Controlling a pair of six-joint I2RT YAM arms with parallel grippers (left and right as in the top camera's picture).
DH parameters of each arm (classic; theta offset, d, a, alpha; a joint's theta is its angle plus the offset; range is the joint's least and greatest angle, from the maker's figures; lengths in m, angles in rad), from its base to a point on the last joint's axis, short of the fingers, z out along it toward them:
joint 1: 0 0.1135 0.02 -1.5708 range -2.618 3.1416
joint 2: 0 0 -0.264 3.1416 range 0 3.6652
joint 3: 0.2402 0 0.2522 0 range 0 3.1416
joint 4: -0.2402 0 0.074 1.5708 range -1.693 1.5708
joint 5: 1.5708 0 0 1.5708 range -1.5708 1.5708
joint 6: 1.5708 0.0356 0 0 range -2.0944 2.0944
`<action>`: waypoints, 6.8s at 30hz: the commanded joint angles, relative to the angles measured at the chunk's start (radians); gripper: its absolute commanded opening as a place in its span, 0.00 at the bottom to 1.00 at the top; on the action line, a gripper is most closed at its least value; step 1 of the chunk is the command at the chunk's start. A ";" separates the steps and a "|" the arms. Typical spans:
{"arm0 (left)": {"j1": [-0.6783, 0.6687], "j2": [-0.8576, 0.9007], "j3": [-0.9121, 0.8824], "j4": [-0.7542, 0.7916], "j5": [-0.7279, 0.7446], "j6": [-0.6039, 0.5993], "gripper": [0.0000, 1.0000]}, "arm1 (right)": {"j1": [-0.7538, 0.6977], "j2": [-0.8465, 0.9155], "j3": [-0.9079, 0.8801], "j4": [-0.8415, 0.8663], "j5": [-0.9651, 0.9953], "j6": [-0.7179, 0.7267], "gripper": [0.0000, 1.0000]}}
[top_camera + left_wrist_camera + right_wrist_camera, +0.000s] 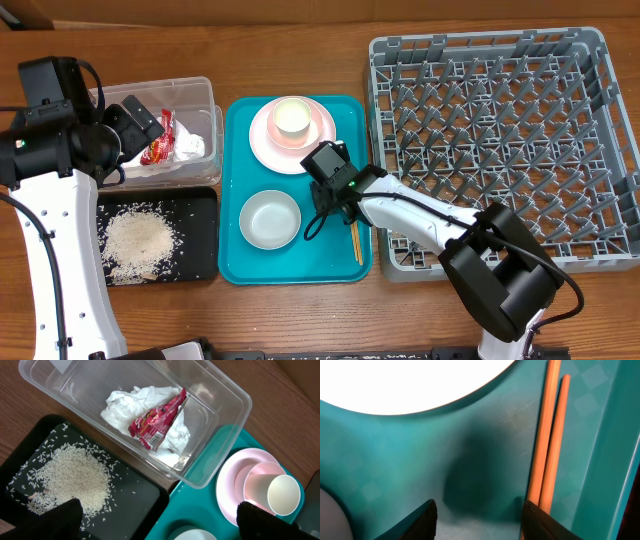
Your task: Sort waste into correct bins and load items into the dishwasher
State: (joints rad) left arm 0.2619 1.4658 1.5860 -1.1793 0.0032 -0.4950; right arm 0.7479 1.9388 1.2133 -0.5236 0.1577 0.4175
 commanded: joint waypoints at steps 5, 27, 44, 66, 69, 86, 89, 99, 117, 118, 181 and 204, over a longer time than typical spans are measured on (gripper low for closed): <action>-0.006 -0.015 0.018 0.001 -0.013 0.008 1.00 | 0.003 0.005 -0.003 0.025 0.060 -0.004 0.56; -0.006 -0.015 0.018 0.002 -0.013 0.009 1.00 | 0.003 0.003 0.016 -0.034 -0.080 -0.021 0.56; -0.006 -0.015 0.018 0.001 -0.013 0.008 1.00 | 0.003 0.003 0.016 -0.062 -0.085 -0.021 0.27; -0.006 -0.015 0.018 0.001 -0.013 0.008 1.00 | 0.003 -0.001 0.052 -0.089 -0.046 0.031 0.04; -0.006 -0.015 0.018 0.001 -0.013 0.009 1.00 | 0.003 -0.022 0.109 -0.128 -0.045 0.032 0.04; -0.006 -0.015 0.018 0.001 -0.013 0.009 1.00 | -0.077 -0.152 0.378 -0.445 0.367 0.017 0.04; -0.006 -0.015 0.018 0.001 -0.013 0.008 1.00 | -0.147 -0.153 0.378 -0.467 0.368 -0.026 0.04; -0.006 -0.015 0.018 0.001 -0.013 0.009 1.00 | -0.343 -0.153 0.376 -0.467 0.174 -0.138 0.04; -0.006 -0.015 0.018 0.001 -0.013 0.009 1.00 | -0.443 -0.143 0.309 -0.406 0.031 -0.217 0.04; -0.006 -0.015 0.018 0.001 -0.013 0.008 1.00 | -0.443 -0.143 0.304 -0.401 0.031 -0.217 0.08; -0.006 -0.015 0.018 0.001 -0.013 0.008 1.00 | -0.467 -0.143 0.154 -0.539 -0.159 -0.021 0.17; -0.006 -0.015 0.018 0.002 -0.013 0.009 1.00 | -0.469 -0.198 0.352 -0.716 -0.158 -0.047 0.04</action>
State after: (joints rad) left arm 0.2619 1.4658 1.5860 -1.1793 0.0029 -0.4950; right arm 0.2813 1.8034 1.5318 -1.2453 -0.0029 0.3866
